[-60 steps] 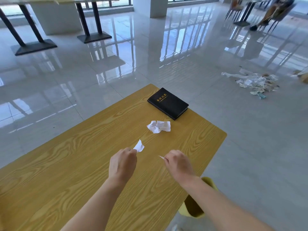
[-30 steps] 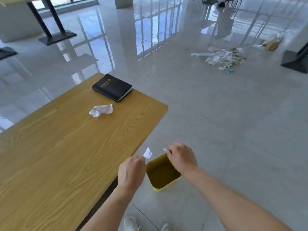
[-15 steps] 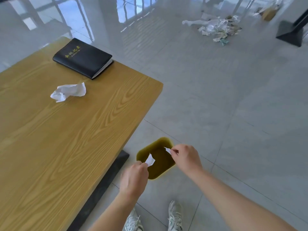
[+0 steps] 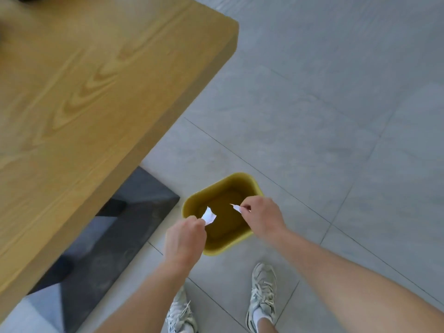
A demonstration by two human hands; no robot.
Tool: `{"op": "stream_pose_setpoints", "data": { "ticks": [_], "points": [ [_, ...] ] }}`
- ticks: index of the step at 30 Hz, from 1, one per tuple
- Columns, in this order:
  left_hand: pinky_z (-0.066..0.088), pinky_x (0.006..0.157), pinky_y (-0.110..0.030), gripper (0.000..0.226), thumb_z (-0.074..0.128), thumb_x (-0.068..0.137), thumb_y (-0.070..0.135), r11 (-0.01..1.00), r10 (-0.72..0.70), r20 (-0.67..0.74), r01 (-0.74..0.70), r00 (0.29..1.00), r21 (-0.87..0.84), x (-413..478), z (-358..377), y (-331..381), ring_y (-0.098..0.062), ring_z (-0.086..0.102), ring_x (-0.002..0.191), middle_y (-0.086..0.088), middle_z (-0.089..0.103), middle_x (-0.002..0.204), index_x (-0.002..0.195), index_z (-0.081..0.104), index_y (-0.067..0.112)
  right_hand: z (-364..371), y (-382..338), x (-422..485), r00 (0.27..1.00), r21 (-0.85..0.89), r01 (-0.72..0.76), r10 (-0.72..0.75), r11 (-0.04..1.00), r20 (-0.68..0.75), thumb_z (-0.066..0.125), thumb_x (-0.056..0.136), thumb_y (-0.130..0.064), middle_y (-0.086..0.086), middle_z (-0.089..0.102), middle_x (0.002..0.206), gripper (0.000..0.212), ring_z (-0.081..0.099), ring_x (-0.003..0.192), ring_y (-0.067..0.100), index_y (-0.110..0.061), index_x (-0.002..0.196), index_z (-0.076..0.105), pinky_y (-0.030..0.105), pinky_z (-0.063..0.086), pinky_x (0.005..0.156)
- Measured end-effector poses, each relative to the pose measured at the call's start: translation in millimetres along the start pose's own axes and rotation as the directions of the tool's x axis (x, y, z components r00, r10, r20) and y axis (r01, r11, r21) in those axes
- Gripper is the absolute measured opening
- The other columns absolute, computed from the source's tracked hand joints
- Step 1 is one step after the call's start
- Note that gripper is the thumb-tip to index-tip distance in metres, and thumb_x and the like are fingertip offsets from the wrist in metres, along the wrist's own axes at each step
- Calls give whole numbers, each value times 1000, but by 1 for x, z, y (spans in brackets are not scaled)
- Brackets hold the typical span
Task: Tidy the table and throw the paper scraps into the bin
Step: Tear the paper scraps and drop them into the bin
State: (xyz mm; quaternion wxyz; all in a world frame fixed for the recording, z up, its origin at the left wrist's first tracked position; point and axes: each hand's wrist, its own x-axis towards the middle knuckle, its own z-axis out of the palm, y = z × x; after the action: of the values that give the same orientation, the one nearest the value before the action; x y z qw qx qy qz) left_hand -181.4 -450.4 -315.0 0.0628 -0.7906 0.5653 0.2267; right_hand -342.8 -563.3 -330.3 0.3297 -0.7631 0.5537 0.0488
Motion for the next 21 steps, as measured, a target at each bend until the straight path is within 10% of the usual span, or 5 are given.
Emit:
{"op": "stream_pose_setpoints", "data": {
  "ticks": [21],
  "points": [
    [50, 65, -28, 26, 40, 99, 23, 999, -8, -13, 9, 1000, 38, 54, 76, 14, -10, 50, 69, 7, 56, 83, 103, 65, 24, 47, 58, 49, 993, -43, 39, -34, 998, 110, 58, 94, -26, 0, 63, 116, 26, 59, 104, 23, -22, 119, 65, 33, 49, 84]
  ]
}}
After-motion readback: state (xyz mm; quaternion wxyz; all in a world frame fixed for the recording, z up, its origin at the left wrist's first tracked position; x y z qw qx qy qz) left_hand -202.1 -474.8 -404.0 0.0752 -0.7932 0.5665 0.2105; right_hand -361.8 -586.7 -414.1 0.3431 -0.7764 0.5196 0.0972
